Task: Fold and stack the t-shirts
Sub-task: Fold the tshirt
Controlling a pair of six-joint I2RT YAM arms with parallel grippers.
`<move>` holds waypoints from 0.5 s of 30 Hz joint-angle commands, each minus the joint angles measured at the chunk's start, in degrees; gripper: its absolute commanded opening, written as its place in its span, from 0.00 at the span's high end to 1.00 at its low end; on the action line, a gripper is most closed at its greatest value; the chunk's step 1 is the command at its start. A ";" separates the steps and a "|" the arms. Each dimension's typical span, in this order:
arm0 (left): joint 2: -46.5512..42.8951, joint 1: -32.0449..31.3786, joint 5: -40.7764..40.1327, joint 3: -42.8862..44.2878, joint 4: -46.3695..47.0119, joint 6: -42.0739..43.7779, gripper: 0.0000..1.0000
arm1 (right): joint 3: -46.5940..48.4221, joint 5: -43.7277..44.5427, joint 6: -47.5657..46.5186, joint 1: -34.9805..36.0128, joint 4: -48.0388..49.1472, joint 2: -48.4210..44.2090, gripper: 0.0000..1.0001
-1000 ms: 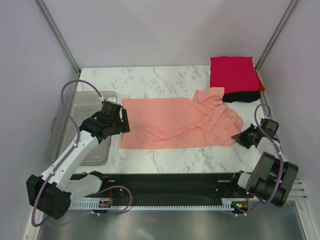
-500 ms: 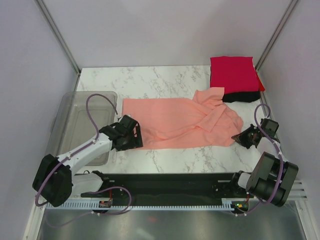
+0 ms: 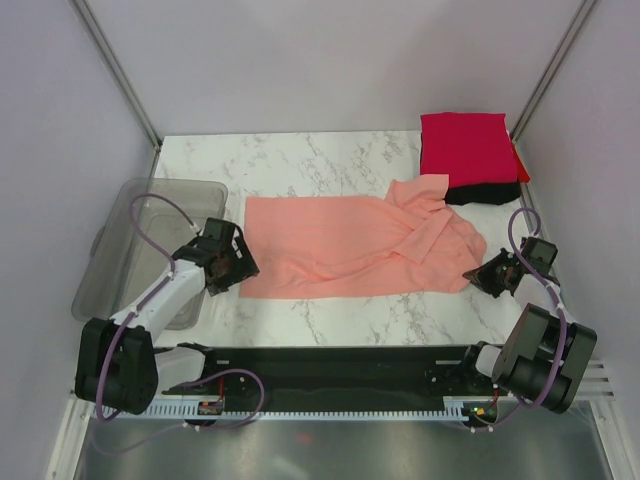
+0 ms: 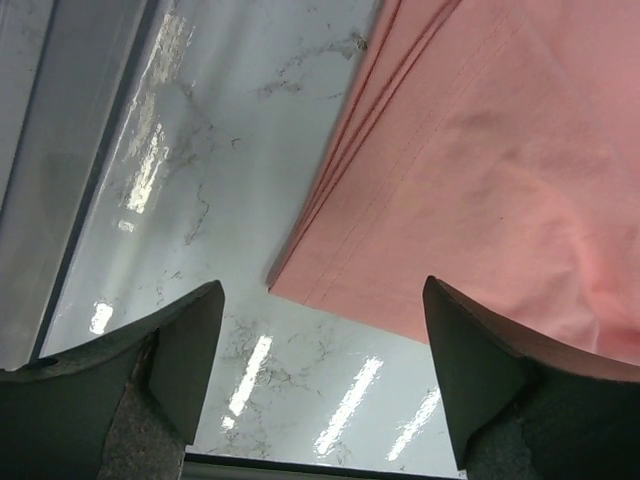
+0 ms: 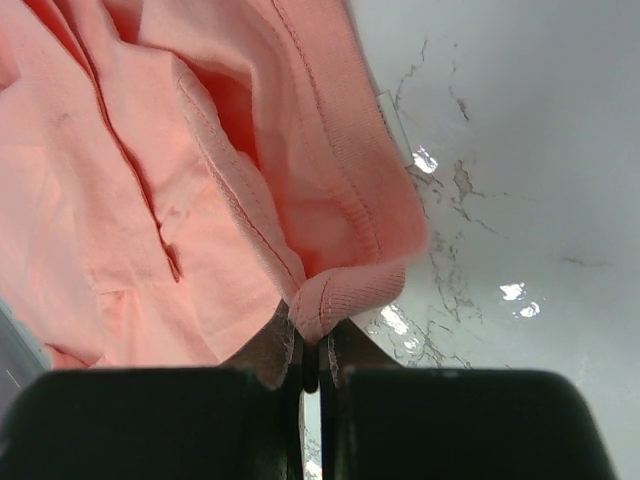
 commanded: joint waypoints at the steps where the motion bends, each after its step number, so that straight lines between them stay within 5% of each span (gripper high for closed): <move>1: -4.41 0.95 -0.13 -2.56 1.08 -1.62 0.15 | -0.08 -0.27 -0.94 0.06 1.41 -0.52 1.00; 15: -2.77 -0.71 4.09 -10.83 8.99 -6.45 0.40 | -0.08 0.43 -0.85 0.14 1.59 -0.17 1.00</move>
